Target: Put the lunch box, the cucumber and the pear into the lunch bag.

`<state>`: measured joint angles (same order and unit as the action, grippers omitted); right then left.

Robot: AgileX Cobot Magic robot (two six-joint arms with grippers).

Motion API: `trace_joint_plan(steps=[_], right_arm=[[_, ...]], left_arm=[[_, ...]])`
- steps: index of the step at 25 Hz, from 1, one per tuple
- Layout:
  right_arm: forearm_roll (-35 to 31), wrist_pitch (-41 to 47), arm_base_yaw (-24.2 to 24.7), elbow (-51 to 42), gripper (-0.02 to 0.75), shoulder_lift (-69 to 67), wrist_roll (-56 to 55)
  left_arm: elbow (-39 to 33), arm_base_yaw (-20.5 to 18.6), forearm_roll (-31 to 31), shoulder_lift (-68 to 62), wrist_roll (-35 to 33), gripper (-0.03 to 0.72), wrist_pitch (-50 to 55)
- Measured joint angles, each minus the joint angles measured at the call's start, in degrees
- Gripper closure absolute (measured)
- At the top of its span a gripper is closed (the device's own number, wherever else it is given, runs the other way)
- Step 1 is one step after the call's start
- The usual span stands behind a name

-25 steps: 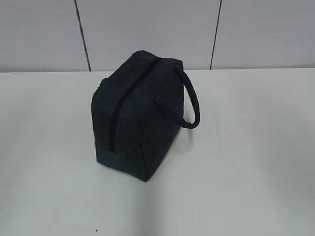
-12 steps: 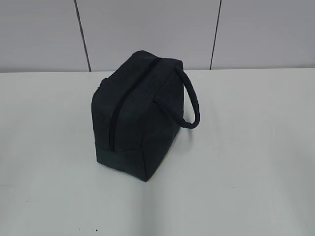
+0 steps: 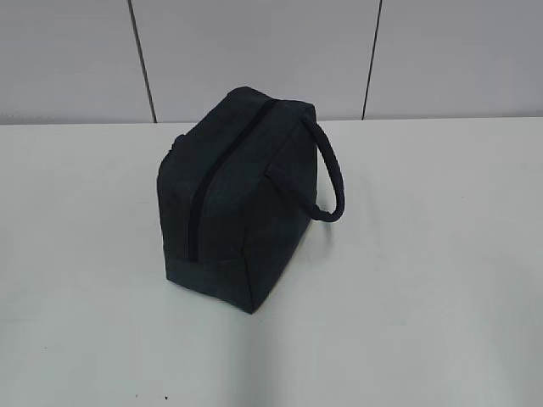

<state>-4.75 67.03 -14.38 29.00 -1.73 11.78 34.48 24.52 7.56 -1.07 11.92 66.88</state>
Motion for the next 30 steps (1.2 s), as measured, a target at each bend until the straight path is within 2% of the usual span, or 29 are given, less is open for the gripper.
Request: trace_joint_plan(steps=[5, 9, 23, 30], right_arm=[[0.11, -0.45, -0.13, -0.23, 0.318, 0.09, 0.10], [0.11, -0.45, -0.13, -0.23, 0.318, 0.09, 0.10], [0.11, -0.57, -0.13, -0.23, 0.319, 0.09, 0.10], [0.11, -0.57, -0.13, -0.23, 0.319, 0.09, 0.20]], left_arm=[[-4.18, 0.00, 0.33, 0.00, -2.40, 0.266, -2.45], [-4.51, 0.00, -0.51, 0.00, -5.64, 0.272, -3.20], [-4.56, 0.00, -1.47, 0.00, -6.26, 0.342, -3.25], [-4.56, 0.00, -5.14, 0.00, -6.93, 0.379, -3.27]])
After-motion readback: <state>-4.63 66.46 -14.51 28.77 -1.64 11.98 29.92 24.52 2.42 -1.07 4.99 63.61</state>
